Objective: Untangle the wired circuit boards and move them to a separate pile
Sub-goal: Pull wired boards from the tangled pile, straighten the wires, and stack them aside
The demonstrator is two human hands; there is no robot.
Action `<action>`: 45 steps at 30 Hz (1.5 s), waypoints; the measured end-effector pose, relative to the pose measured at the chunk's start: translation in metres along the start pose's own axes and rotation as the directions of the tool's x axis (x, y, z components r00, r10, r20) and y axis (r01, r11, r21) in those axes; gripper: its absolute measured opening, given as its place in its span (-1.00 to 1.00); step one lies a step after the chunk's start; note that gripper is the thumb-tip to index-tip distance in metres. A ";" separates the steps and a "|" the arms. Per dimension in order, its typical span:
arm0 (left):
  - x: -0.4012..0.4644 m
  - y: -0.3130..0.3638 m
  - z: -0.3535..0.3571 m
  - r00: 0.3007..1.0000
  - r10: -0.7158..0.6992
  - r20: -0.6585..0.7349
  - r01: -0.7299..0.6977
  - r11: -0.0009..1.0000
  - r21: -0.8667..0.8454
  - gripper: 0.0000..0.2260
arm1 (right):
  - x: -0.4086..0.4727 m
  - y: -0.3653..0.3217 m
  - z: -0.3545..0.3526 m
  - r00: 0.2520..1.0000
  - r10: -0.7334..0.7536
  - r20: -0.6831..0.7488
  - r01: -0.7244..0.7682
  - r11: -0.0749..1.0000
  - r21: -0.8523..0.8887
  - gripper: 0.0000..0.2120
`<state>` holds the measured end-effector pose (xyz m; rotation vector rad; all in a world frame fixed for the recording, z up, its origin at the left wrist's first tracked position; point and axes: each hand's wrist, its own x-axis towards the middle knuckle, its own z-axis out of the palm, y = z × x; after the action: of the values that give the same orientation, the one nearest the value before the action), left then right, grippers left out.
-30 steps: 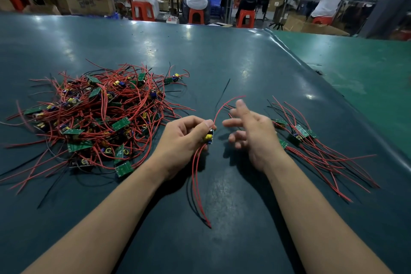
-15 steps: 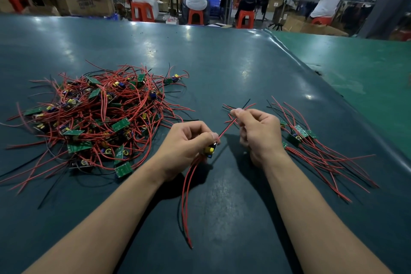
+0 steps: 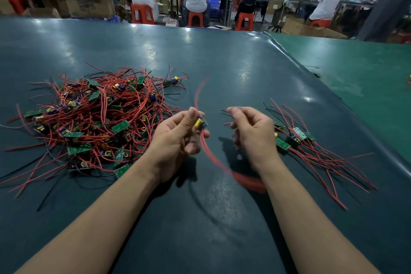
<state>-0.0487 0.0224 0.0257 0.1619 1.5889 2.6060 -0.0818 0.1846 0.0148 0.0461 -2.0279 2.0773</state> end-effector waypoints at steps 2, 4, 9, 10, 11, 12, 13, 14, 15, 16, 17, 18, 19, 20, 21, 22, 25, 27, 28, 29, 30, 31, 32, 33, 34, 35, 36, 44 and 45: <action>0.002 0.001 -0.001 1.000 0.002 -0.023 -0.004 0.997 -0.081 -0.82 | -0.006 -0.003 0.005 0.990 0.055 0.129 -0.059 0.998 0.026 -0.92; 0.002 0.002 -0.003 1.000 -0.002 -0.021 -0.001 0.989 -0.145 -0.88 | -0.011 -0.006 0.007 0.959 0.134 0.250 -0.161 0.983 0.090 -0.90; 0.004 0.000 -0.008 0.999 0.018 -0.035 -0.023 0.989 -0.143 -0.85 | -0.018 -0.009 0.012 0.912 0.144 0.385 -0.229 0.956 0.184 -0.89; 0.004 -0.001 -0.006 1.000 0.026 -0.006 -0.026 0.995 -0.097 -0.83 | -0.017 -0.009 0.013 0.920 0.146 0.364 -0.234 0.949 0.210 -0.88; 0.003 -0.002 -0.005 0.999 0.031 0.023 -0.030 0.998 -0.052 -0.81 | -0.016 -0.009 0.014 0.930 0.152 0.334 -0.238 0.943 0.232 -0.84; 0.003 -0.004 -0.004 0.999 0.037 0.039 -0.037 0.999 -0.016 -0.81 | -0.015 -0.009 0.014 0.941 0.157 0.300 -0.234 0.942 0.239 -0.79; 0.003 -0.005 -0.003 0.998 0.047 0.038 -0.047 0.999 0.010 -0.81 | -0.014 -0.009 0.014 0.951 0.157 0.267 -0.221 0.948 0.230 -0.77; 0.003 -0.005 -0.002 0.998 0.058 0.028 -0.058 0.998 0.026 -0.81 | -0.014 -0.009 0.014 0.959 0.153 0.239 -0.206 0.955 0.215 -0.77; 0.003 -0.005 -0.002 0.998 0.067 0.018 -0.068 0.997 0.034 -0.82 | -0.014 -0.008 0.014 0.965 0.148 0.217 -0.194 0.959 0.205 -0.78; 0.004 -0.006 -0.002 0.997 0.075 0.012 -0.075 0.996 0.040 -0.83 | -0.014 -0.007 0.014 0.969 0.144 0.199 -0.185 0.961 0.204 -0.80; 0.004 -0.006 -0.002 0.997 0.079 0.013 -0.079 0.996 0.047 -0.83 | -0.014 -0.007 0.014 0.973 0.139 0.184 -0.177 0.962 0.207 -0.82; 0.004 -0.007 -0.002 0.997 0.078 0.016 -0.079 0.995 0.054 -0.84 | -0.014 -0.008 0.014 0.975 0.135 0.175 -0.171 0.963 0.209 -0.84; 0.004 -0.008 -0.002 0.997 0.076 0.017 -0.077 0.996 0.055 -0.84 | -0.014 -0.008 0.014 0.976 0.134 0.171 -0.169 0.964 0.208 -0.86; 0.004 -0.008 -0.002 0.997 0.075 0.010 -0.075 0.996 0.054 -0.84 | -0.014 -0.009 0.014 0.976 0.136 0.170 -0.170 0.964 0.204 -0.87; 0.004 -0.008 -0.002 0.997 0.076 -0.003 -0.075 0.996 0.054 -0.84 | -0.014 -0.009 0.013 0.975 0.140 0.172 -0.173 0.965 0.195 -0.88; 0.005 -0.009 -0.002 0.997 0.077 -0.018 -0.076 0.995 0.058 -0.85 | -0.014 -0.010 0.013 0.973 0.146 0.176 -0.178 0.967 0.183 -0.89; 0.005 -0.009 -0.004 0.995 0.084 -0.048 -0.081 0.995 0.059 -0.85 | -0.016 -0.010 0.013 0.970 0.162 0.184 -0.192 0.968 0.159 -0.91; 0.006 -0.010 -0.005 0.994 0.095 -0.054 -0.092 0.994 0.064 -0.84 | -0.016 -0.010 0.013 0.970 0.166 0.177 -0.195 0.967 0.162 -0.91; 0.006 -0.011 -0.005 0.993 0.104 -0.058 -0.100 0.993 0.070 -0.83 | -0.015 -0.009 0.014 0.971 0.164 0.174 -0.193 0.967 0.164 -0.90; 0.007 -0.011 -0.005 0.991 0.117 -0.063 -0.112 0.991 0.075 -0.81 | -0.015 -0.009 0.014 0.972 0.158 0.172 -0.186 0.968 0.167 -0.89; 0.008 -0.012 -0.005 0.989 0.134 -0.068 -0.128 0.988 0.081 -0.78 | -0.015 -0.008 0.015 0.975 0.149 0.164 -0.177 0.970 0.168 -0.87; 0.008 -0.012 -0.006 0.986 0.151 -0.073 -0.144 0.986 0.087 -0.75 | -0.015 -0.007 0.015 0.979 0.141 0.149 -0.166 0.972 0.165 -0.85; 0.008 -0.013 -0.006 0.983 0.167 -0.075 -0.159 0.982 0.098 -0.72 | -0.014 -0.006 0.016 0.983 0.136 0.125 -0.155 0.975 0.162 -0.83; 0.009 -0.014 -0.007 0.980 0.182 -0.076 -0.173 0.978 0.115 -0.69 | -0.012 -0.006 0.016 0.987 0.132 0.092 -0.145 0.976 0.163 -0.81; 0.009 -0.014 -0.007 0.978 0.197 -0.075 -0.185 0.973 0.139 -0.67 | -0.011 -0.005 0.016 0.990 0.128 0.055 -0.136 0.975 0.174 -0.80; 0.009 -0.015 -0.008 0.975 0.208 -0.074 -0.194 0.967 0.163 -0.67 | -0.009 -0.005 0.014 0.992 0.122 0.018 -0.123 0.974 0.191 -0.79; 0.009 -0.016 -0.008 0.973 0.218 -0.074 -0.202 0.962 0.182 -0.68 | -0.006 -0.005 0.012 0.994 0.112 -0.015 -0.107 0.973 0.207 -0.79; 0.010 -0.013 -0.009 0.967 0.248 -0.052 -0.236 0.955 0.179 -0.76 | 0.007 -0.009 -0.007 0.962 0.116 -0.247 -0.034 0.950 0.312 -0.78; 0.009 -0.012 -0.009 0.968 0.249 -0.044 -0.237 0.955 0.177 -0.76 | 0.008 -0.010 -0.009 0.955 0.122 -0.269 -0.030 0.946 0.323 -0.77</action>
<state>-0.0583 0.0207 0.0113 0.3043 1.9307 2.6720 -0.0861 0.1945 0.0258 -0.2682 -1.5398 2.2839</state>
